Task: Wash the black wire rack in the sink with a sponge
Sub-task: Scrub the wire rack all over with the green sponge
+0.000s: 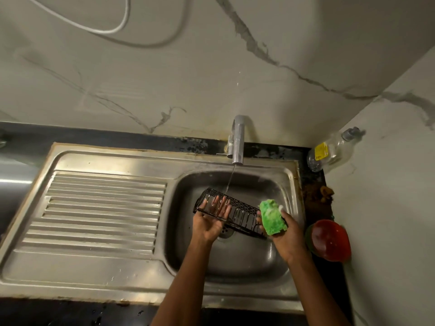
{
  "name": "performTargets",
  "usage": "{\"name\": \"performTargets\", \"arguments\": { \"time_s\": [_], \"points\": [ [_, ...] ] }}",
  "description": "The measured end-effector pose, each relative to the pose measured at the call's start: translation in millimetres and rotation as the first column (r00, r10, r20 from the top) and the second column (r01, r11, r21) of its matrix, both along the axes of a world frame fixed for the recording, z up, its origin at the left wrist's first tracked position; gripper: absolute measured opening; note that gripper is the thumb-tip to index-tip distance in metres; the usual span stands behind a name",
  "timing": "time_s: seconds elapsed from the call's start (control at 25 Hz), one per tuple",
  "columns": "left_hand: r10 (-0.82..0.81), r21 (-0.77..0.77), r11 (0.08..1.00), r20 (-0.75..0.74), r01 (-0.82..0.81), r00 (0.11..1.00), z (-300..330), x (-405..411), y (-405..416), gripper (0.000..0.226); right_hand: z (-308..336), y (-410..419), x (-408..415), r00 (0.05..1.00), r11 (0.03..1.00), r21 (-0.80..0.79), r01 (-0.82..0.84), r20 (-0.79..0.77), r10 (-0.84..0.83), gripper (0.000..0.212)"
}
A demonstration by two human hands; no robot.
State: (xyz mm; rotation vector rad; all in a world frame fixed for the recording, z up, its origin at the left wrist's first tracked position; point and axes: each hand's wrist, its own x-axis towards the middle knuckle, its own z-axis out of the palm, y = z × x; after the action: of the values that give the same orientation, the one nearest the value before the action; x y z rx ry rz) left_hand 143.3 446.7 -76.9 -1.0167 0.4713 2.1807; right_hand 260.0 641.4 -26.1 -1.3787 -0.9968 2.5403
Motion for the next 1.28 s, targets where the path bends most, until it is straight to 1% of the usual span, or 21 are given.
{"name": "performTargets", "arguments": {
  "time_s": [0.08, 0.2, 0.28, 0.36, 0.44, 0.56, 0.64, 0.72, 0.8, 0.92, 0.96, 1.0, 1.04, 1.08, 1.12, 1.16, 1.2, 1.28],
  "points": [
    [-0.021, -0.035, 0.999, -0.044, 0.02, 0.999, 12.4, 4.9, 3.4, 0.034, 2.9, -4.8, 3.9, 0.999, 0.999, -0.044, 0.02, -0.031, -0.021, 0.055],
    [-0.065, -0.113, 0.992, -0.081, 0.056, 0.995, 27.7, 8.5, 6.9, 0.038, 9.3, -14.4, 7.3, 0.996, 0.997, -0.062, 0.035, -0.08, -0.04, 0.05],
    [-0.123, -0.175, 0.979, -0.11, 0.103, 0.986, 37.6, 11.1, 4.9, 0.041, 16.2, -23.3, 6.6, 0.993, 0.998, -0.059, 0.025, -0.117, -0.032, 0.049],
    [-0.174, -0.234, 0.961, -0.096, 0.148, 0.98, 42.3, 15.7, 1.1, 0.045, 22.8, -34.0, 4.9, 0.989, 1.0, -0.029, -0.005, -0.149, 0.001, 0.047],
    [-0.129, -0.218, 0.969, -0.044, 0.116, 0.991, 40.3, 18.5, -2.8, 0.048, 24.0, -46.2, 3.5, 0.987, 1.0, 0.008, -0.029, -0.16, 0.03, 0.049],
    [-0.062, -0.194, 0.979, 0.029, 0.067, 0.998, 31.7, 18.8, -11.0, 0.051, 15.9, -60.2, 1.0, 0.992, 1.0, -0.013, -0.002, -0.128, 0.001, 0.049],
    [0.005, -0.169, 0.986, 0.045, 0.003, 0.999, 26.5, 18.0, -19.6, 0.05, 11.7, -68.6, -3.8, 0.994, 0.999, -0.027, 0.022, -0.104, -0.024, 0.042],
    [0.042, -0.124, 0.992, 0.041, -0.037, 0.998, 26.7, 20.4, -27.7, 0.048, 11.9, -73.7, -8.9, 0.995, 0.998, -0.042, 0.037, -0.091, -0.041, 0.031],
    [-0.008, -0.103, 0.995, -0.04, 0.004, 0.999, 29.5, 21.0, -35.9, 0.051, 14.5, -76.9, -15.0, 0.995, 0.993, -0.093, 0.069, -0.069, -0.076, 0.033],
    [-0.193, -0.115, 0.979, -0.235, 0.17, 0.953, 34.0, 15.0, -46.3, 0.078, 13.2, -81.1, -21.5, 0.993, 0.988, -0.123, 0.097, -0.051, -0.104, 0.039],
    [-0.222, -0.11, 0.974, -0.266, 0.2, 0.938, 35.9, 12.0, -49.7, 0.08, 10.6, -82.9, -21.7, 0.993, 0.988, -0.117, 0.101, -0.053, -0.108, 0.041],
    [-0.243, -0.108, 0.969, -0.284, 0.221, 0.927, 36.6, 9.3, -52.3, 0.077, 8.4, -84.7, -21.5, 0.992, 0.988, -0.109, 0.107, -0.061, -0.114, 0.042],
    [-0.252, -0.111, 0.967, -0.265, 0.23, 0.931, 38.2, 7.4, -53.5, 0.068, 6.6, -85.2, -21.2, 0.991, 0.989, -0.096, 0.111, -0.065, -0.118, 0.043],
    [-0.245, -0.102, 0.968, -0.213, 0.228, 0.946, 39.3, 6.7, -54.0, 0.058, 6.1, -85.0, -21.1, 0.991, 0.99, -0.088, 0.111, -0.068, -0.117, 0.043],
    [-0.22, -0.103, 0.973, -0.146, 0.207, 0.965, 40.1, 6.3, -53.1, 0.056, 6.7, -85.2, -20.7, 0.991, 0.992, -0.08, 0.102, -0.079, -0.108, 0.041],
    [-0.196, -0.112, 0.976, -0.087, 0.186, 0.977, 37.7, 6.0, -51.8, 0.059, 9.8, -86.2, -20.9, 0.991, 0.994, -0.066, 0.085, -0.094, -0.091, 0.038],
    [-0.183, -0.119, 0.977, -0.051, 0.176, 0.982, 37.6, 6.0, -49.2, 0.059, 12.1, -87.0, -20.7, 0.992, 0.997, -0.043, 0.067, -0.107, -0.072, 0.036],
    [-0.18, -0.139, 0.975, -0.018, 0.176, 0.983, 38.5, 6.7, -44.5, 0.052, 16.2, -89.3, -21.3, 0.989, 0.999, 0.006, 0.043, -0.141, -0.042, 0.037]
  ]
}}
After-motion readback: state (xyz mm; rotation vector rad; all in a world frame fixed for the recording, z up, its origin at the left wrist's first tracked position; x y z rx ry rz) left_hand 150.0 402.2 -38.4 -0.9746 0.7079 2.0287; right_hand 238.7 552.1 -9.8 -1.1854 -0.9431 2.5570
